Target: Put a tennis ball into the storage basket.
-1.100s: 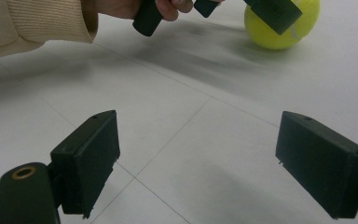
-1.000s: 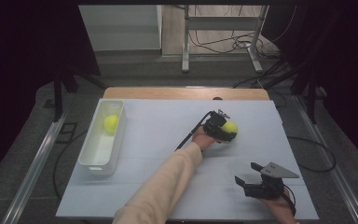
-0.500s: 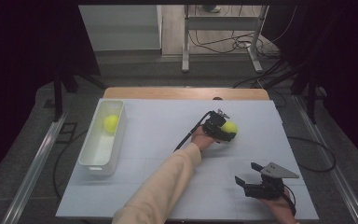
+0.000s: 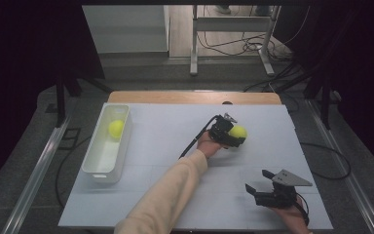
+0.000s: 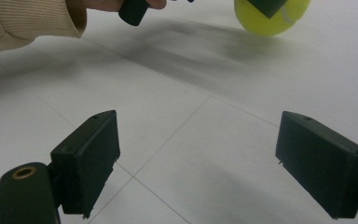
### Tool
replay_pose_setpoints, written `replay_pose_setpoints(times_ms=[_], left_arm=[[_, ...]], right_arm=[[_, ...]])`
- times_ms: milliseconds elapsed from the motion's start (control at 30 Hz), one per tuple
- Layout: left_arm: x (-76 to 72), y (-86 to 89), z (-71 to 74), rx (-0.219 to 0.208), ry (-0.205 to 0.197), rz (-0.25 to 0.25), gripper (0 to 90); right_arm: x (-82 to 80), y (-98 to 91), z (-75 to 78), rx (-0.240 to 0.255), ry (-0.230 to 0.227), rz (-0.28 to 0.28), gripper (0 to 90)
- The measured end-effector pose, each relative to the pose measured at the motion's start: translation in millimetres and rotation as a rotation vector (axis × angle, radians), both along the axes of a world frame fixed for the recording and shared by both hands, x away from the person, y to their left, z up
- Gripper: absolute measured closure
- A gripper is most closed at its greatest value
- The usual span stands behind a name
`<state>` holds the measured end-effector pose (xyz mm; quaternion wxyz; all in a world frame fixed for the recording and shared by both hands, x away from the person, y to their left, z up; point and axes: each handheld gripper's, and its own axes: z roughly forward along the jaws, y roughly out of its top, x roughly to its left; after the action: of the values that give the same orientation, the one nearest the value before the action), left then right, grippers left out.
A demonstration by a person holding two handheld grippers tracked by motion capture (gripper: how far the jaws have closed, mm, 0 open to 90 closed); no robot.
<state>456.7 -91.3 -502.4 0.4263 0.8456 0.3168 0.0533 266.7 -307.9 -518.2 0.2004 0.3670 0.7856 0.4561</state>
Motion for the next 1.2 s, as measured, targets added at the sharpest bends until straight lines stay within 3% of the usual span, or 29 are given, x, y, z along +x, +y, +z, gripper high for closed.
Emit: replay_pose_setpoints(times_ms=[1200], left_arm=[[-27.4,47.5,21.4,-0.055,-0.04,0.024,26.6]], right_arm=[[-0.3,2.2,0.0,-0.021,-0.007,-0.004,14.2]])
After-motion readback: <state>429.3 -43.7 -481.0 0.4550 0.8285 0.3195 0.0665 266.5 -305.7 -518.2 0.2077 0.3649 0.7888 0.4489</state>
